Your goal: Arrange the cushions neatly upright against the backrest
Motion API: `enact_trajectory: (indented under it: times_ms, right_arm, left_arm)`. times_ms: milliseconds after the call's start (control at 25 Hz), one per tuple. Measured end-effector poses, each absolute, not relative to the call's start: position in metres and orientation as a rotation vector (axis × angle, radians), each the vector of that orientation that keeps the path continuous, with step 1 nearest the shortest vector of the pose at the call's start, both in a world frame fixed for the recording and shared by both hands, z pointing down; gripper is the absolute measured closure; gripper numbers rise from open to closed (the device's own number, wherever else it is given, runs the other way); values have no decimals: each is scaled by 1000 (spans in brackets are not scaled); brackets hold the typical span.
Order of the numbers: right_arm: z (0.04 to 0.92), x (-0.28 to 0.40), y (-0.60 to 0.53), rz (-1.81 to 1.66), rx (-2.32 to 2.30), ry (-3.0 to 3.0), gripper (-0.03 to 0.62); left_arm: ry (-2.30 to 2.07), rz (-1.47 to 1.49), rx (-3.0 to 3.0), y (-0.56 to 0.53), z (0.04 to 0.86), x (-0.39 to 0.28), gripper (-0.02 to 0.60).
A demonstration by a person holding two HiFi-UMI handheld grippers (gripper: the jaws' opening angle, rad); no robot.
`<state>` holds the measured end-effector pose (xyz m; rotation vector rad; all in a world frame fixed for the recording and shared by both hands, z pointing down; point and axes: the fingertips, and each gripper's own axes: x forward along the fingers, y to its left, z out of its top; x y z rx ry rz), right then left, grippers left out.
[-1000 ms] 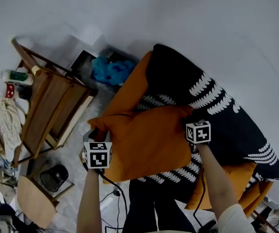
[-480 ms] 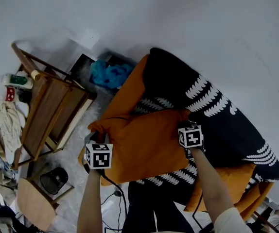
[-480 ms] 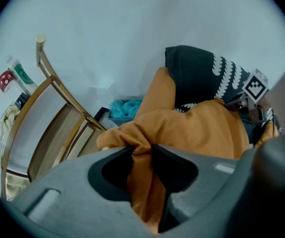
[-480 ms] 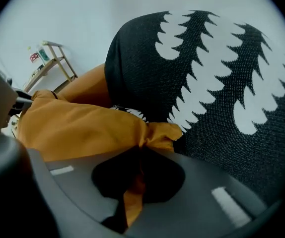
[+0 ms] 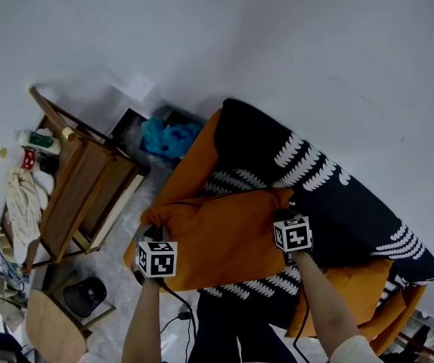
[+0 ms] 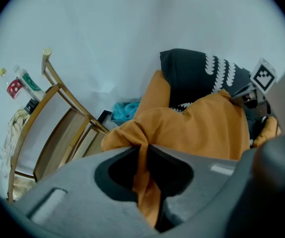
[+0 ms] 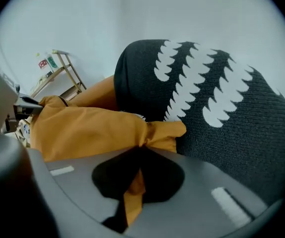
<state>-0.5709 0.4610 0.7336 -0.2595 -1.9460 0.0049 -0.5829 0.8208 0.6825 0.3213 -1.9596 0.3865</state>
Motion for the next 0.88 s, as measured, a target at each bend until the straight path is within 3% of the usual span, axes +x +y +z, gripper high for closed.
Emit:
enact_trajectory:
  times_ms: [600, 880]
  right_arm:
    - [633, -475, 451, 187, -150, -2109, 579]
    - [578, -445, 416, 275, -3, -2237, 579]
  left_arm:
    - [-2024, 264, 366, 821, 614, -524, 565]
    - [-2114, 295, 459, 782, 562, -536, 565]
